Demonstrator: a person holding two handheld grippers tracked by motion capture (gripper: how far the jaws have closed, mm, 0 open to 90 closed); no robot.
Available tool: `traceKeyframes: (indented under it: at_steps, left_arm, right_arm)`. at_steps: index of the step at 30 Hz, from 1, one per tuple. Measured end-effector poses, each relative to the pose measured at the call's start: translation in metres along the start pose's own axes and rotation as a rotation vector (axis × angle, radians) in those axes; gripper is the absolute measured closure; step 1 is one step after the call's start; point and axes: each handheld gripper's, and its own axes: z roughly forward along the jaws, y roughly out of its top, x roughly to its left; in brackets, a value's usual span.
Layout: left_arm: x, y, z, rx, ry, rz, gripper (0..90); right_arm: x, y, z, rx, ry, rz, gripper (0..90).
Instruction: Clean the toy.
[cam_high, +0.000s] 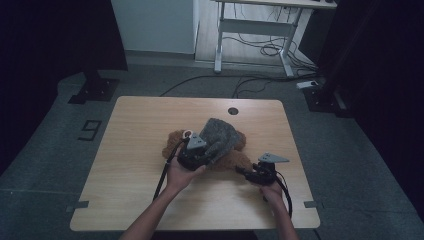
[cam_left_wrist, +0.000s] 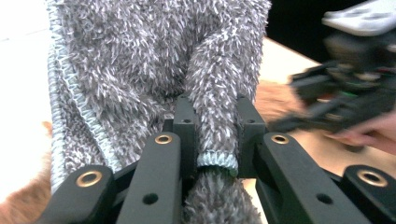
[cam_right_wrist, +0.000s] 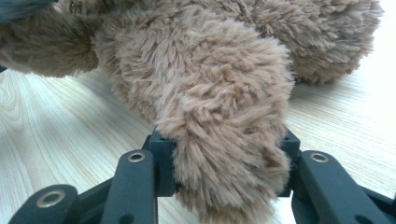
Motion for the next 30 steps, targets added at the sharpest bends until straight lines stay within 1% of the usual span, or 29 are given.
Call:
traceKeyframes:
  at_steps: [1,2,4,5,8,10,12,15,16,17,19,20,23,25,27,30]
  left_arm:
    - [0.004,-0.002,0.006,0.029,0.019,-0.005,75.2]
    - [0.008,-0.005,0.011,0.044,0.028,-0.012,75.2]
    - [0.016,-0.012,0.011,0.033,0.016,-0.045,75.2]
    - [0.018,-0.013,0.008,0.027,0.023,-0.049,75.2]
    - [0.026,-0.019,-0.002,0.031,0.064,-0.042,75.3]
    - [0.033,-0.024,-0.010,0.030,0.086,-0.046,75.4]
    - [0.040,-0.028,-0.021,0.019,0.090,-0.056,75.4]
    - [0.044,-0.030,-0.035,0.001,0.122,-0.040,75.3]
    - [0.046,-0.030,-0.040,-0.009,0.131,-0.043,75.3]
    - [0.050,-0.031,-0.045,-0.019,0.137,-0.052,75.3]
    - [0.059,-0.032,-0.053,-0.036,0.143,-0.082,75.3]
    - [0.065,-0.034,-0.058,-0.042,0.153,-0.101,75.3]
    - [0.077,-0.039,-0.065,-0.029,0.190,-0.118,75.4]
    - [0.084,-0.045,-0.066,-0.015,0.223,-0.124,75.5]
    - [0.092,-0.053,-0.066,0.001,0.231,-0.151,75.6]
    - [0.102,-0.065,-0.064,0.012,0.242,-0.191,75.8]
  right_arm:
    - [0.000,0.000,0.000,0.002,-0.001,-0.001,57.0]
    - [0.000,0.000,-0.001,0.003,-0.003,-0.003,57.2]
    - [-0.001,0.000,-0.002,0.010,-0.006,-0.012,57.5]
    - [-0.001,0.000,-0.003,0.012,-0.005,-0.014,57.6]
    - [-0.001,0.000,-0.003,0.015,-0.003,-0.015,57.8]
    - [-0.001,0.000,-0.003,0.016,-0.003,-0.015,57.8]
    - [-0.001,0.000,-0.003,0.016,-0.003,-0.015,57.9]
    - [0.000,0.000,-0.003,0.017,0.000,-0.012,57.9]
    - [-0.001,0.000,-0.002,0.014,0.002,-0.009,57.9]
    - [-0.001,-0.001,-0.002,0.014,0.003,-0.007,57.9]
    - [-0.001,-0.001,-0.003,0.013,0.004,-0.007,57.9]
    - [-0.001,-0.001,-0.003,0.012,0.005,-0.007,57.9]
    - [-0.001,-0.001,-0.003,0.011,0.009,-0.008,57.9]
    - [-0.001,-0.001,-0.002,0.011,0.010,-0.009,57.9]
    - [-0.001,-0.001,-0.002,0.010,0.011,-0.009,57.8]
    - [0.000,-0.001,-0.002,0.014,0.014,-0.015,57.8]
